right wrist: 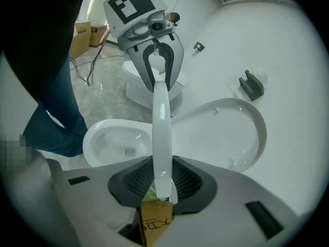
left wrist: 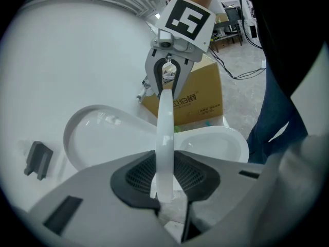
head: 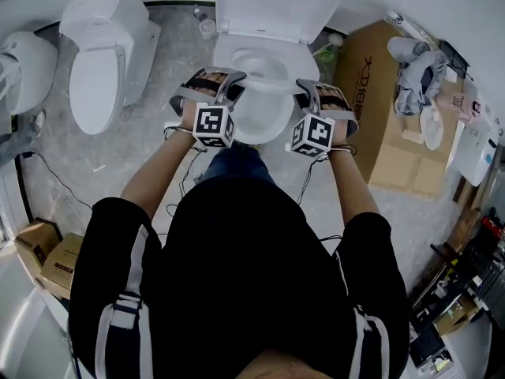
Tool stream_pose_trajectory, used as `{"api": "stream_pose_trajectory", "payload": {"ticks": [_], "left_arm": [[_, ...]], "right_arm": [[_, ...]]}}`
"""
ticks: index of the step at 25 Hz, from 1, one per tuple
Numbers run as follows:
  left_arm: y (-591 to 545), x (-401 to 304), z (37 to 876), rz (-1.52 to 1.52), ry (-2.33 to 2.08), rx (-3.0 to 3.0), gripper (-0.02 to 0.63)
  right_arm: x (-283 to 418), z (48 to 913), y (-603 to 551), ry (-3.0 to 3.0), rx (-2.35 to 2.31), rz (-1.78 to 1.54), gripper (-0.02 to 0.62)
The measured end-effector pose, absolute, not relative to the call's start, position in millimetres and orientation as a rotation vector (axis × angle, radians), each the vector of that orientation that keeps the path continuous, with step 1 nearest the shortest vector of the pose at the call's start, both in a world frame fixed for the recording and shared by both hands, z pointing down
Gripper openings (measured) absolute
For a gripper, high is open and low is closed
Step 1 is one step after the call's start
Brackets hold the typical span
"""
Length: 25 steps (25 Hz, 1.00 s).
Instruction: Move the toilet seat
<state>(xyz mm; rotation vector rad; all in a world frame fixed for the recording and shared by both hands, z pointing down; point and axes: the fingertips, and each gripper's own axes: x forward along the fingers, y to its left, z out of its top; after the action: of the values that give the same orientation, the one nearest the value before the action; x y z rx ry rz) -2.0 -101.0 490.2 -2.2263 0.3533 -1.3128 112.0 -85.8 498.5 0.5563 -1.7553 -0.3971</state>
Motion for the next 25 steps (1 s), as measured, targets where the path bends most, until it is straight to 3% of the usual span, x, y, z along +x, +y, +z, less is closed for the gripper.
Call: {"api": "stream_pose_trajectory", "payload": {"ticks": [25], "left_arm": [[-184, 8, 454, -1.310, 0.447, -2.283, 0.097]], "right_arm": [[122, 468, -167, -1.794, 0.575, -0.312, 0.109]]}}
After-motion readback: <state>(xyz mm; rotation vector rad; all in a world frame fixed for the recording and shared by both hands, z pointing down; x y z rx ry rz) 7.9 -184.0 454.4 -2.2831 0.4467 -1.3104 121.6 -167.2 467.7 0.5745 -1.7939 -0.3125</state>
